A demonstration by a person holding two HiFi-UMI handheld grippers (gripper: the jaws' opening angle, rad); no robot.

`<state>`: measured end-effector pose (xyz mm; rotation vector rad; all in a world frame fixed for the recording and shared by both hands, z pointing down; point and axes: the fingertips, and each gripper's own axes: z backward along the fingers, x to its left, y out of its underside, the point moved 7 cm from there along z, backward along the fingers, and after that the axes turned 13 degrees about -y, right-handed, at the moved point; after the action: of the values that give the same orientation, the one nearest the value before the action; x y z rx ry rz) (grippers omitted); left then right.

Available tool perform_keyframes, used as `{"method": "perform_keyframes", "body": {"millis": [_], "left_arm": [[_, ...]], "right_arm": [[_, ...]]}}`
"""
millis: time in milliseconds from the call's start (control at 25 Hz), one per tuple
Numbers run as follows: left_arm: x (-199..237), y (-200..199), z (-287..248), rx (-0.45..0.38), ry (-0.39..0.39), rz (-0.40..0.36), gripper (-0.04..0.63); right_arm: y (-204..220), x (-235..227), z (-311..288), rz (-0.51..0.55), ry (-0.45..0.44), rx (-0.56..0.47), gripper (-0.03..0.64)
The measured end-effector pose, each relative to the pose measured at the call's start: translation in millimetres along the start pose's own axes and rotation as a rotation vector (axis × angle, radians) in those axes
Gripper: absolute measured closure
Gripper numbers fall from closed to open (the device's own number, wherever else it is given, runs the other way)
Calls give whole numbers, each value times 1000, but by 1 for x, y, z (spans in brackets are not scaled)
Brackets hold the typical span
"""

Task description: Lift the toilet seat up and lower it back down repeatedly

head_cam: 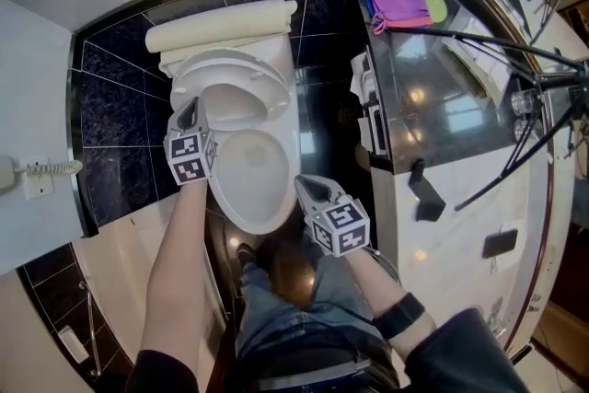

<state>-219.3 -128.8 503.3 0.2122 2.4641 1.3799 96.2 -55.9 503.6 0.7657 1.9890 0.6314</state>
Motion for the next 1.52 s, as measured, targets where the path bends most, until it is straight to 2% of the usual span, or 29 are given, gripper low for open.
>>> {"method": "perform_keyframes", "body": {"millis": [400,800,960,1240,1520], "left_arm": [[2,2,51,9,26,-17,595],[14,-10,175,-38,83,-22,595],[30,-16,229,-61,92,-2,595],[61,-11,307,-105,107,80,595],[75,1,363,-137,137,88,595]], "right_arm": [[-8,19,3,43,7,1,601],[-42,61,37,164,72,-13,601],[-51,88,55,208,107,-31,601],[-56,132,82,253,147,-69,601],[-44,167,113,265,188,-108,601]]}}
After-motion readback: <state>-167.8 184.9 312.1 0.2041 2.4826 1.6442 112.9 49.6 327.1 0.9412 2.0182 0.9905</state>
